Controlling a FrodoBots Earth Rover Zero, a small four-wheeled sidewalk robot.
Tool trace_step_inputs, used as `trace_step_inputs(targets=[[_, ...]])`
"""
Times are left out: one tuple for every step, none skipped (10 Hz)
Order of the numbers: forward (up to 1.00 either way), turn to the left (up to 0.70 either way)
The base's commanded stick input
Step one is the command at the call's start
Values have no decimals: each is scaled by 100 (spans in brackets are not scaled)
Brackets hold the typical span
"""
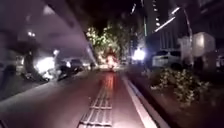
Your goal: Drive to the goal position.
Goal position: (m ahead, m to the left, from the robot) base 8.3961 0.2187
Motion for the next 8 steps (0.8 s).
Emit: trace_step_inputs(targets=[[45,0],[45,0],[45,0],[45,0],[45,0],[45,0],[45,0],[45,0]])
